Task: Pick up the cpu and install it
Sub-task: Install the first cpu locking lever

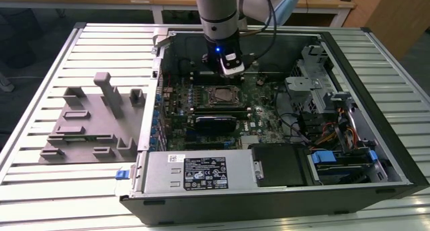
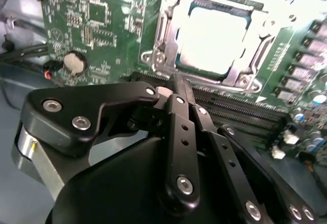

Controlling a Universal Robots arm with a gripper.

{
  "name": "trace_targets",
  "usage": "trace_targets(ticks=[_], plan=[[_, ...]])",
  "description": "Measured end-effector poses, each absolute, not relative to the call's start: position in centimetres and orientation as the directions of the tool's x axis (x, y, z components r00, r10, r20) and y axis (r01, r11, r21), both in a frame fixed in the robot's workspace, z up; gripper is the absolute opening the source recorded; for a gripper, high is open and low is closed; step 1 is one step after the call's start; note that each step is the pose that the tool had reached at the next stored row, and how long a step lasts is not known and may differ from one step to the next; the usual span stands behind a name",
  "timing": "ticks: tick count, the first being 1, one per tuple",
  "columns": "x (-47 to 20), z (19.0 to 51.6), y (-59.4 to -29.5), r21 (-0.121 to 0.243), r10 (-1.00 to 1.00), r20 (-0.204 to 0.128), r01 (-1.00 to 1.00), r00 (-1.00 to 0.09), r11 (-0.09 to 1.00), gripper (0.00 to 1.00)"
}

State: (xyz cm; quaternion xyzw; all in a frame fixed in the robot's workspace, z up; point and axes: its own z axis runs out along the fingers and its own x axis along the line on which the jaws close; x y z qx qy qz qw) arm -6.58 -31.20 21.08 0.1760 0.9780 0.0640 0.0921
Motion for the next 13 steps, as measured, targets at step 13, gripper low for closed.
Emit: trace_targets(ticks=[13], plan=[[-6.37, 21.06, -31.96, 0.037, 0.34, -0.142, 0.338, -0.93, 0.94, 0.11]])
